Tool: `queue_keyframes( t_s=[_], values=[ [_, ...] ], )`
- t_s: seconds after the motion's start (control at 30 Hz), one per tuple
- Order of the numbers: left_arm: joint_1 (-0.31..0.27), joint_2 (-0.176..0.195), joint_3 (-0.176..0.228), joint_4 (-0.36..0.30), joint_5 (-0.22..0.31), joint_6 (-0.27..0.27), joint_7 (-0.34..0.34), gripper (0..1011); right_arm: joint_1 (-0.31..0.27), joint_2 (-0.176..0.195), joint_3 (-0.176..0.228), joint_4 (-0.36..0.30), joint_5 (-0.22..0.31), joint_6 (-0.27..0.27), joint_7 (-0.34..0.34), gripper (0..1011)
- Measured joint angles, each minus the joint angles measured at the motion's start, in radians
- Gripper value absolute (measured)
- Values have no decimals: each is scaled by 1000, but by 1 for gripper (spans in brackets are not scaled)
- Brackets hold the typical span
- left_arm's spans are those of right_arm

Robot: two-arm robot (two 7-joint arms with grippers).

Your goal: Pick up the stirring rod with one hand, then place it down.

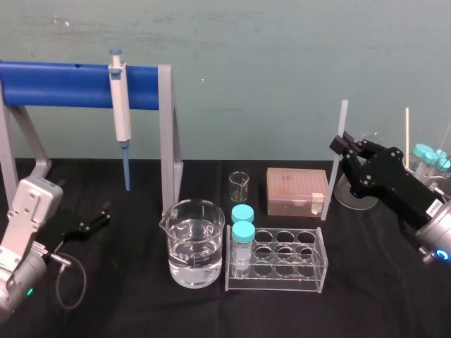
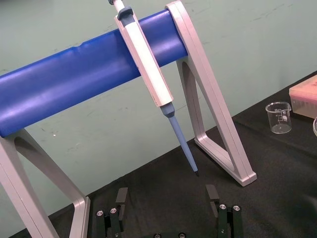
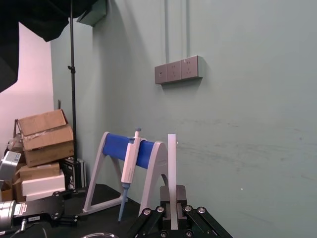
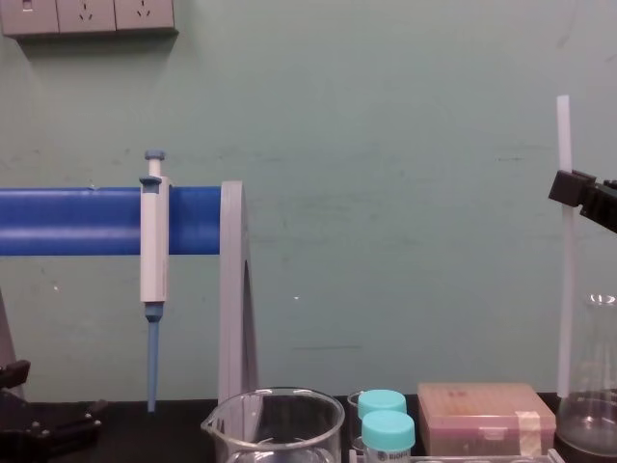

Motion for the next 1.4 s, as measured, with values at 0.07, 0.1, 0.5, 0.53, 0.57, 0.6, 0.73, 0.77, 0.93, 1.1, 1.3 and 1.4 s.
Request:
queue_keyframes(
  t_s=[0.07,0.1,0.5,0.53,0.57,0.6,0.73,0.77,0.93,1.1,1.3,1.4],
  values=[
    [0,0,0,0,0,0,0,1000,0,0,0,0,0,1,0,67],
    [0,0,0,0,0,0,0,1000,-1,1,0,-2,0,1,0,67],
    [0,0,0,0,0,0,0,1000,-4,5,-4,-5,0,3,1,67],
    [0,0,0,0,0,0,0,1000,-5,5,-4,-5,0,3,1,67],
    [0,0,0,0,0,0,0,1000,-5,5,-4,-5,0,4,1,67],
    [0,0,0,0,0,0,0,1000,-5,6,-5,-5,0,4,2,67],
    [0,0,0,0,0,0,0,1000,-5,7,-6,-5,-1,4,3,68],
    [0,0,0,0,0,0,0,1000,-5,7,-7,-5,-2,4,3,67],
    [0,0,0,0,0,0,0,1000,-3,7,-9,-5,-2,4,5,67],
    [0,0,0,0,0,0,0,1000,-3,7,-10,-3,-3,4,7,67],
    [0,0,0,0,0,0,0,1000,0,9,-12,-1,-3,5,8,67],
    [0,0,0,0,0,0,0,1000,3,10,-14,3,-3,5,11,67]
  ],
)
